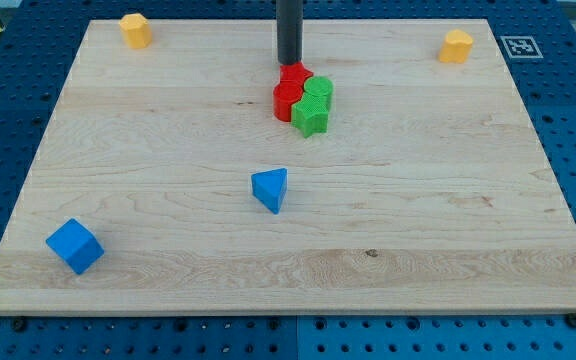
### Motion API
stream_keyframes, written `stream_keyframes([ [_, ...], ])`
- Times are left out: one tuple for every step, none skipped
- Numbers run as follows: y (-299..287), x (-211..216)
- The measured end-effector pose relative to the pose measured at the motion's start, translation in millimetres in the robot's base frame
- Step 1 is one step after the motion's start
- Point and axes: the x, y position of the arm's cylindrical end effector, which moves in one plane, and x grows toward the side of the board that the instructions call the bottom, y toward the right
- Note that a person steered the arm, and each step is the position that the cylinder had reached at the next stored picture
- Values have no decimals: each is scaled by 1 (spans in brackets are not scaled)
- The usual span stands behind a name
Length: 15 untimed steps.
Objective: Move the yellow heart into the blue triangle
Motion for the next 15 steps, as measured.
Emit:
stream_keyframes([
  [29, -34],
  [77, -50],
  [117, -58],
  [128, -60],
  [129, -60],
  [139, -60],
  [153, -61],
  [167, -66],
  [191, -69],
  [219, -68],
  [237, -51],
  [235, -23],
  [215, -5],
  [204, 0],
  [212, 2],
])
